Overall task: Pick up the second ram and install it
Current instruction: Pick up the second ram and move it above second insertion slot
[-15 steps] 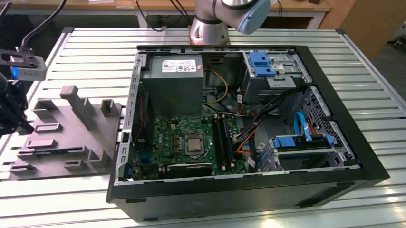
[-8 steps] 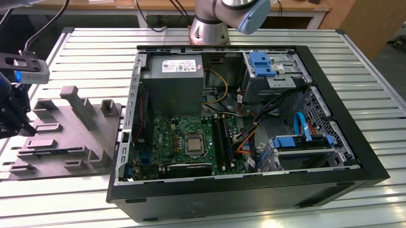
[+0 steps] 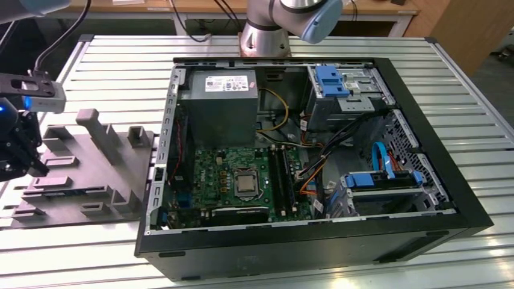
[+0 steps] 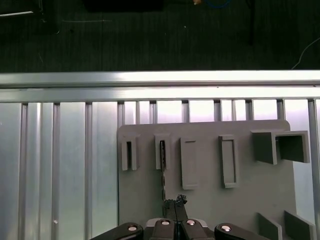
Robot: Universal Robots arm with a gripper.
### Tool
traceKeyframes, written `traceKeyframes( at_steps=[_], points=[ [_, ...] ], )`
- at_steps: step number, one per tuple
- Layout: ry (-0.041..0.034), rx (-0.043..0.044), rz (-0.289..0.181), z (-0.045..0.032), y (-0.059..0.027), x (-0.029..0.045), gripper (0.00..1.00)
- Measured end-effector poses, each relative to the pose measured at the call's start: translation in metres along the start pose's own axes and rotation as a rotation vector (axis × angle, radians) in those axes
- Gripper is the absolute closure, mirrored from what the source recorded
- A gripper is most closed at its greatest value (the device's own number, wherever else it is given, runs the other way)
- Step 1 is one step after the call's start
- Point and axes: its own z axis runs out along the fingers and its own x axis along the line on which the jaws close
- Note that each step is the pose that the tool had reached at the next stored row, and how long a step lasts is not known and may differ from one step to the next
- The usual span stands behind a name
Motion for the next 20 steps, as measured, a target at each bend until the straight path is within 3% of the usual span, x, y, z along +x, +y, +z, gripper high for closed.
traceKeyframes(
  at_steps=[20],
  points=[
    [0.0,0.0001,-0.001,0.0206,-0.0082,0.0038,0.9]
  ],
)
